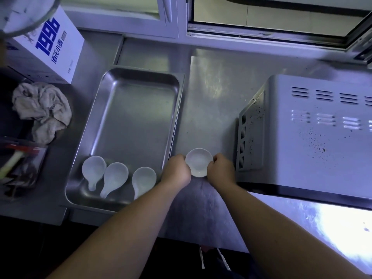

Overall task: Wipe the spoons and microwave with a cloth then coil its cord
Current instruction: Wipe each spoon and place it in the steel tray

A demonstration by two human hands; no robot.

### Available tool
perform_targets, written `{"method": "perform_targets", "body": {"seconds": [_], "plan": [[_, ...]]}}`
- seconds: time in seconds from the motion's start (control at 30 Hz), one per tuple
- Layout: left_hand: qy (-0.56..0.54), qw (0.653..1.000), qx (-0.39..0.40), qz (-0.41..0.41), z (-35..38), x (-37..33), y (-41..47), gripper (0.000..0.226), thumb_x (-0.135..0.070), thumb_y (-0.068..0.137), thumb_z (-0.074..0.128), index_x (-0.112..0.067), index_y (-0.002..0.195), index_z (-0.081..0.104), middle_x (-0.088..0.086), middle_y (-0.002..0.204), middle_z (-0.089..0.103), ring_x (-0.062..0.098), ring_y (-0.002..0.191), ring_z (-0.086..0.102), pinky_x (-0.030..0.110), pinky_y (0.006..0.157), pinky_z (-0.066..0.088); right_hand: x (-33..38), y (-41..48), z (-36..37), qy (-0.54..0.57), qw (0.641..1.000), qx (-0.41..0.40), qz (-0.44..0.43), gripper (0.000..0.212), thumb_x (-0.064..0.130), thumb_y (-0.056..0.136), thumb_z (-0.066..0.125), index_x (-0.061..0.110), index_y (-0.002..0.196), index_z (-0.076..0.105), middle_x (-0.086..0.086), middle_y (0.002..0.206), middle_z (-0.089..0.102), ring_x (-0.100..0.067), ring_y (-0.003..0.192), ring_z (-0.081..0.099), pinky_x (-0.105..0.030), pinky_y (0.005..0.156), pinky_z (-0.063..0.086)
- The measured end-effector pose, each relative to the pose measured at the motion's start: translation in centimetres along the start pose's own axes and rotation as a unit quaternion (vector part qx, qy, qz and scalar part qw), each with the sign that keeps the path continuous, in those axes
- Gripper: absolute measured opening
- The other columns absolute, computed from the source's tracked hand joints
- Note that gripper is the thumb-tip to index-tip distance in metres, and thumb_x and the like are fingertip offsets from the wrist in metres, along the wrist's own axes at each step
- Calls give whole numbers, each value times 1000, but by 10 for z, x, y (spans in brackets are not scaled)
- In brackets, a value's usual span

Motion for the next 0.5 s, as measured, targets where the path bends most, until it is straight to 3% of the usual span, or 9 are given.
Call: {"method": "perform_targets", "body": {"seconds": [0.2,0.37,0.5], "plan": [[-91,995,-37,5,-23,9,-4,24,-19,95,55,-19,116,67,3,113,72,31,104,67,40,88,56,27,-13,-11,19,999,-20,-25,16,13,95,44,13,97,60,-7,94,63,-28,81,58,-31,64,42],[-135,986,-92,-20,-51,35,-3,21,-15,92,55,-19,106,69,2,101,74,28,92,66,31,73,49,67,-17,-9,4,998,13,-61,18,16,92,44,19,98,61,-4,93,64,-27,81,59,-32,65,49],[-165,977,-120,-56,-76,65,2,20,-14,89,56,-21,101,70,4,93,73,33,86,68,38,73,58,104,-20,4,-44,990,44,-125,24,15,92,46,16,107,65,-10,99,68,-33,86,60,-30,69,42]]}}
Point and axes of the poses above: each hand's wrist, its own y-axis towards the middle knuckle, its own z-axis out of the palm, x = y × z, the point moved 2 cm from there along y, towards the middle knuckle
